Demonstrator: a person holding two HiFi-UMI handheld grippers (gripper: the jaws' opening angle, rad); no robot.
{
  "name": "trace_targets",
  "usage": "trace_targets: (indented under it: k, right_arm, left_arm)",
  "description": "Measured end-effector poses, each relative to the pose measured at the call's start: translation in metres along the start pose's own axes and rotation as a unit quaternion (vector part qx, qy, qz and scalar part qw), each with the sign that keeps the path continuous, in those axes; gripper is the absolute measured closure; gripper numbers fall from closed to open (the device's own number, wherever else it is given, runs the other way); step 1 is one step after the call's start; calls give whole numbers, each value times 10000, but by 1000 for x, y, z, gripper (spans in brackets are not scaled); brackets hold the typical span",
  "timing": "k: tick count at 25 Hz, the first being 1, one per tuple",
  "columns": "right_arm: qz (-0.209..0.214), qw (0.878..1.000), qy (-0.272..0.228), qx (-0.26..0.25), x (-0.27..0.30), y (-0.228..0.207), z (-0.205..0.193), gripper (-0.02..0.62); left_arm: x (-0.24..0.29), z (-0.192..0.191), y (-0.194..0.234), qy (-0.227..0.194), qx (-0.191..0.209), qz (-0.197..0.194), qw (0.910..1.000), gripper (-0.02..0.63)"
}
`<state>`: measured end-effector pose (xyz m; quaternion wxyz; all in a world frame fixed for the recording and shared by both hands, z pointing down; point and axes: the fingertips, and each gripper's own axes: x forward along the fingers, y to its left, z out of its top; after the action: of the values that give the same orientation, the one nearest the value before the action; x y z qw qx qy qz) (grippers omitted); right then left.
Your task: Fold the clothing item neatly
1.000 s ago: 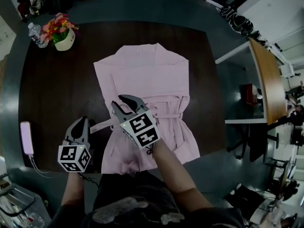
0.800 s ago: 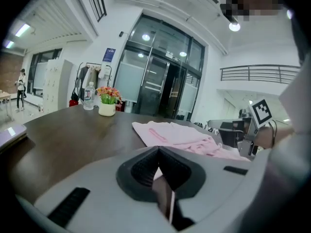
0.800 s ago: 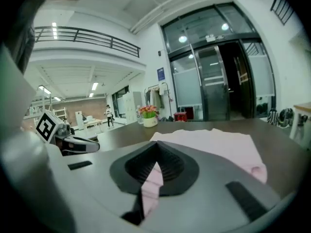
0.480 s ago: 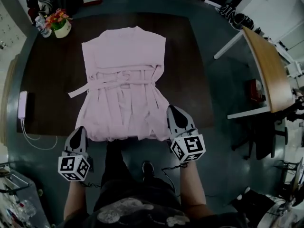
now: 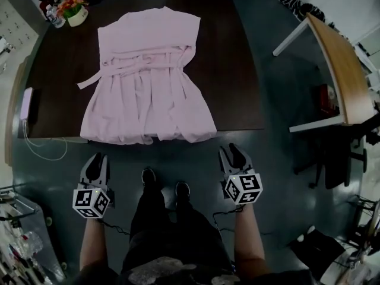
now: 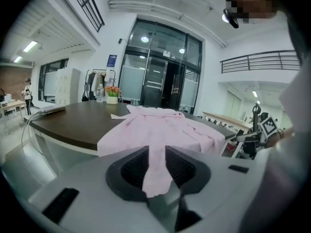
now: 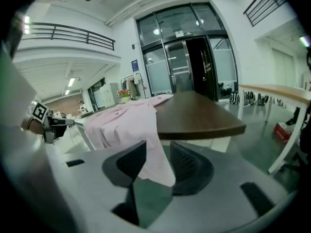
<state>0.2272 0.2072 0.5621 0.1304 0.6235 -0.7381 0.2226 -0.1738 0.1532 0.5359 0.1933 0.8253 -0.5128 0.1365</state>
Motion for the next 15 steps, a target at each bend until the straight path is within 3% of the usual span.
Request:
trace_targets:
  k: [2, 5, 8, 10, 15]
  right_arm:
    - [96, 9996, 259, -111, 13, 1, -36, 446]
    - [341, 9961, 602, -552, 48, 3, -82, 365]
    - [437, 9952, 544, -681, 87, -5, -110, 292]
    - [492, 9937, 506, -870, 109, -10, -124, 273]
    - [538, 9946, 396, -790, 158, -11, -144, 273]
  left_arm:
    - [12, -30, 15, 112, 45, 54, 9999, 427]
    - [28, -80, 57, 272, 225, 367, 9987, 299]
    - [46, -123, 109, 316, 541, 685, 9957, 267]
    - [71, -145, 133, 286, 882, 695, 9933, 245]
    - [142, -182, 155, 284, 1190, 74, 9925, 230]
